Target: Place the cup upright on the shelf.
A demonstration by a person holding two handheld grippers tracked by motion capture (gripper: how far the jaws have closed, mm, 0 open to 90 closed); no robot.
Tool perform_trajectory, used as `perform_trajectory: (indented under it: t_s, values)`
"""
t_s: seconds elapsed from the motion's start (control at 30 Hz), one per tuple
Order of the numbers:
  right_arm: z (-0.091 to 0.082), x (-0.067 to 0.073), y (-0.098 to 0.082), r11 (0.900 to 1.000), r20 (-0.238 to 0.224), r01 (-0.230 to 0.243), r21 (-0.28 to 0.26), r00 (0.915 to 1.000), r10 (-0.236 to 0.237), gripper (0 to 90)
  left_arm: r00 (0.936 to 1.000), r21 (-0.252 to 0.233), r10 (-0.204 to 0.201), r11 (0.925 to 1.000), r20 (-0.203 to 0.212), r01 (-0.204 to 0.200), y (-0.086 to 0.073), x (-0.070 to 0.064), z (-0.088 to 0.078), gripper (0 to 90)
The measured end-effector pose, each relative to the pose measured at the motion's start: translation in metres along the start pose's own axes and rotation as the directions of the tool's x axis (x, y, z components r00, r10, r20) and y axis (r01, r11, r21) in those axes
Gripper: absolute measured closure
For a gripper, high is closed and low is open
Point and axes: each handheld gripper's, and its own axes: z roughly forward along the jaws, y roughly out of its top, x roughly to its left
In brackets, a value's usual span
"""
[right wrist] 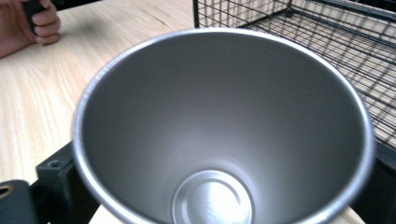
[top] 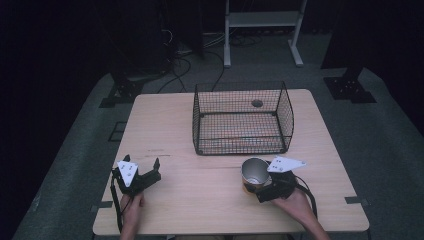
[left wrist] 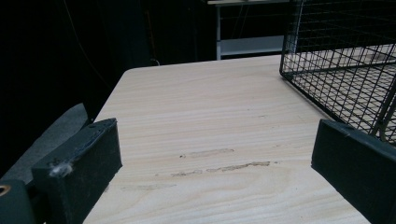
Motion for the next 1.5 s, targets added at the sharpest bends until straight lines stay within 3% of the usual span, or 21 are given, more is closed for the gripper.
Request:
perform_trajectory:
  t_s: [0.17, 0.37, 0.47, 0.63, 0.77, 1.07, 1.5]
  values:
    - [-0.002, -0.001, 0.003, 1.0, -0.024, 0.001, -0.013, 0.9997, -0.001, 12.2, 1.0, 0.0, 0.0, 1.0, 0.0, 0.0, 0.0, 0.0, 0.0, 0.8]
    - [-0.003, -0.003, 0.005, 1.0, -0.038, 0.0, 0.005, 0.9993, 0.0, 12.6, 1.0, -0.001, -0.001, 1.0, 0.0, 0.001, 0.0, 0.0, 0.0, 0.8]
    - [-0.006, -0.007, 0.009, 1.0, -0.078, -0.026, 0.008, 0.9966, 0.026, 12.7, 1.0, -0.001, 0.0, 1.0, 0.0, 0.0, 0.0, 0.0, 0.0, 0.8]
    - [-0.01, -0.012, 0.018, 0.999, -0.107, -0.027, 0.018, 0.9939, 0.029, 12.7, 1.0, -0.001, 0.002, 1.0, 0.0, -0.002, 0.0, 0.0, 0.0, 0.8]
    - [-0.017, -0.02, 0.034, 0.999, -0.151, -0.039, 0.023, 0.9876, 0.042, 12.7, 1.0, -0.001, 0.002, 1.0, 0.0, -0.002, 0.0, 0.0, 0.0, 0.8]
    - [-0.025, -0.034, 0.061, 0.999, -0.182, -0.042, 0.007, 0.9824, 0.043, 12.7, 1.0, -0.002, 0.004, 1.0, 0.0, -0.004, 0.0, 0.0, 0.0, 0.8]
    - [-0.028, -0.045, 0.094, 0.999, -0.186, -0.032, -0.006, 0.9821, 0.03, 12.6, 1.0, -0.002, 0.005, 1.0, 0.0, -0.005, 0.0, 0.0, 0.0, 0.8]
